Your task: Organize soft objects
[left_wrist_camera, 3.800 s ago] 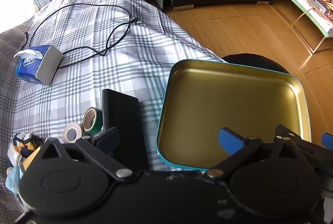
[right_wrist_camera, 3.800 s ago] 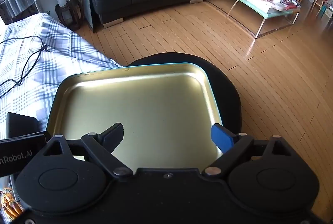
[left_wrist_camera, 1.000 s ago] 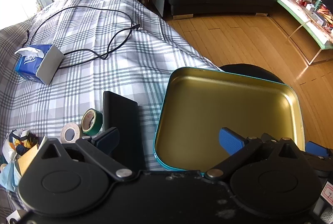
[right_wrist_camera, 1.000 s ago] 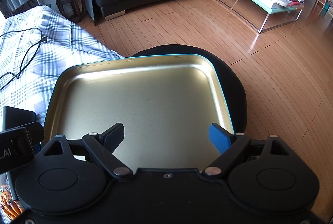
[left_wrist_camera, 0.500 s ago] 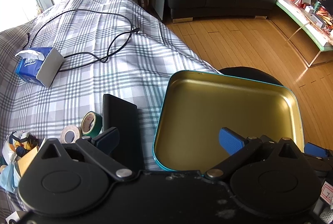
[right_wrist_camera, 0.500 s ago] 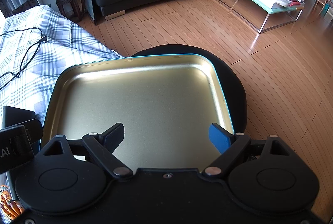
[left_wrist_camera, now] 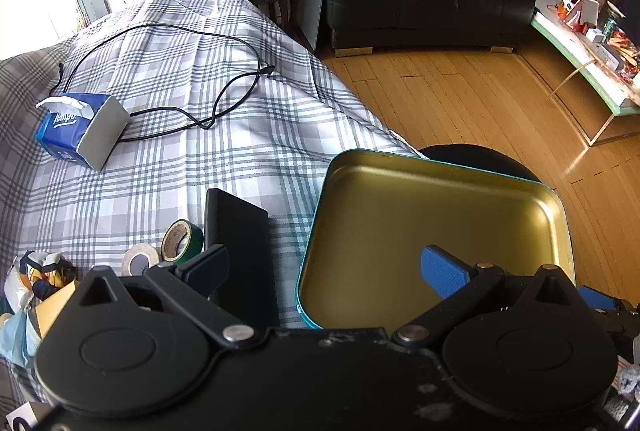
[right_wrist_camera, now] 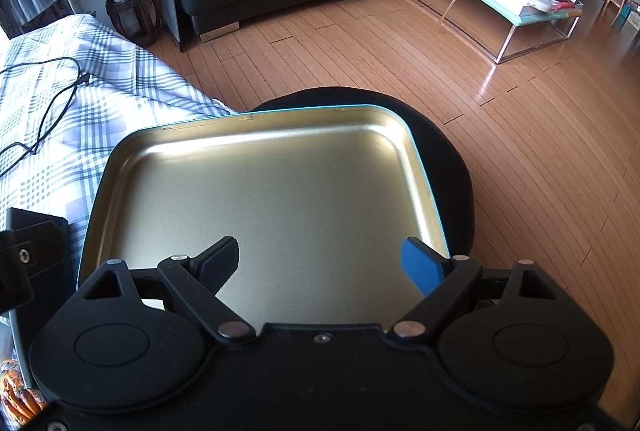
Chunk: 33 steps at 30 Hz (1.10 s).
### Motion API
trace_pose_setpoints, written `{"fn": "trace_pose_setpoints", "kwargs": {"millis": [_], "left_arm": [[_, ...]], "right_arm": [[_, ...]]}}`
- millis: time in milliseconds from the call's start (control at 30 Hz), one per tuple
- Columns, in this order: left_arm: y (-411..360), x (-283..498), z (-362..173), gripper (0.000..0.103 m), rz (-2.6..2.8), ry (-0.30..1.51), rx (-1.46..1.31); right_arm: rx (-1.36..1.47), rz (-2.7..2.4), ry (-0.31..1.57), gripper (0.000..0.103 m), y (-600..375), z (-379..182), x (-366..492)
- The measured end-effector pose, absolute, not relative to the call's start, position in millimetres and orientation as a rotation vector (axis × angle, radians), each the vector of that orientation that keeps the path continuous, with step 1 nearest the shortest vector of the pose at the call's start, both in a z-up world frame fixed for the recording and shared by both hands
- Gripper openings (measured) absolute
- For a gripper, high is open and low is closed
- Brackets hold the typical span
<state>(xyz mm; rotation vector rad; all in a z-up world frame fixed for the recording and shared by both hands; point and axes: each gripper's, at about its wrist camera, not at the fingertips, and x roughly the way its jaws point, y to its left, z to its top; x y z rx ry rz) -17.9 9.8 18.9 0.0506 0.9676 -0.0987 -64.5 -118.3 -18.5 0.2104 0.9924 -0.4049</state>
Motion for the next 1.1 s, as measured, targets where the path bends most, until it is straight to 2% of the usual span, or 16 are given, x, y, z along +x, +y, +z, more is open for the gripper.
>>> {"fn": "trace_pose_setpoints", "kwargs": {"millis": [333,500,800,967,1100], "left_arm": [[57.4,-55.8,54.3,0.103,-0.043,0.853,-0.030],[108.9,-93.4,76.7,0.103,0.002,0.732,-0.118],[194.7,-139.0,95.0,0.103,0.168,0.726,-0.078],[249.4,-153.3,96.6,0.103,0.309,0.762,-0.089],[282.6,-157.8,83.3,0.103,0.372,0.809,-0.121]], "right_arm": [[0.140,-0.413,0.933,0.084,-108.9,-11.5,-72.3],[0.007,-0.433,0.777,0.084,-81.9,14.1,-88.7],[-0.035,-0.242,0.538,0.085,-0.7,72.5,-109.8],[-0.042,-0.069,0.561,0.085,43.2,83.6,-106.9],[-0.052,0.079,0.746,0.085,76.5,67.6,-88.1]]}}
